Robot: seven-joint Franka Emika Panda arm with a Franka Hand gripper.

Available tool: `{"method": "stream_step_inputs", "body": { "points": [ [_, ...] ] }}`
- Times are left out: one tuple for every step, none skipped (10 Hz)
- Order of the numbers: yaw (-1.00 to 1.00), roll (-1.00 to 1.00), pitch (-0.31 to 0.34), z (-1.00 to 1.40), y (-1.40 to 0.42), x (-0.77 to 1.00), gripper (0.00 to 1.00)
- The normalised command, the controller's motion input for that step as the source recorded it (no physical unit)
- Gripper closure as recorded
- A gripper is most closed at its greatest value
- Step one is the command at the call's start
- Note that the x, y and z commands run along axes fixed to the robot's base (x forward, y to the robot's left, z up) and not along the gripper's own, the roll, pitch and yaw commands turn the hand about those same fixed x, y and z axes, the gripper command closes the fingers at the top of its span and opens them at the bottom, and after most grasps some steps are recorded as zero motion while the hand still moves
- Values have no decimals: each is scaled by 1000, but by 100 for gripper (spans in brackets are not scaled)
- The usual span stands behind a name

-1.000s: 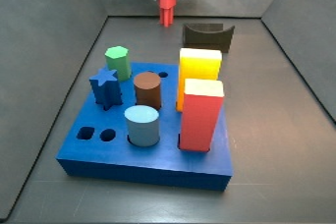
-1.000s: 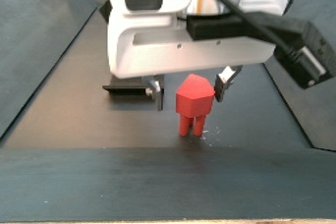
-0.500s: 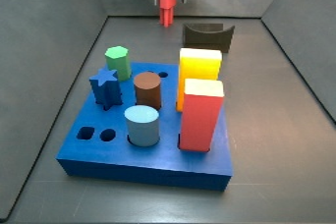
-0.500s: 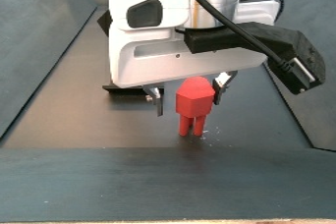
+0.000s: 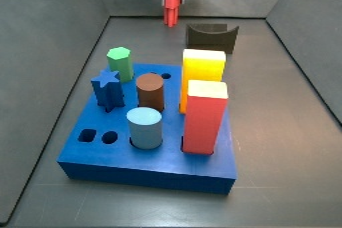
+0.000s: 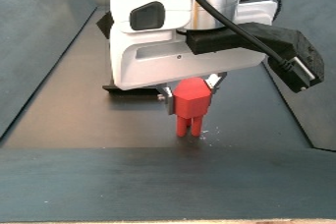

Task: Pick up the 3 prong object. Move up. Move to above the board. Insert the 3 prong object.
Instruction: Pick up the 3 prong object, then move up.

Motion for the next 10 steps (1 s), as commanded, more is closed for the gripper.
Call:
{"method": "stream_step_inputs", "body": {
  "points": [
    [0,0,0,0,0,0,100],
    [0,0,0,0,0,0,100],
    [0,0,0,0,0,0,100],
    [0,0,0,0,0,0,100],
    [0,0,0,0,0,0,100],
    [0,0,0,0,0,0,100],
    [0,0,0,0,0,0,100],
    [0,0,0,0,0,0,100],
    [0,0,0,0,0,0,100],
    [0,0,0,833,0,0,100]
  ]
}}
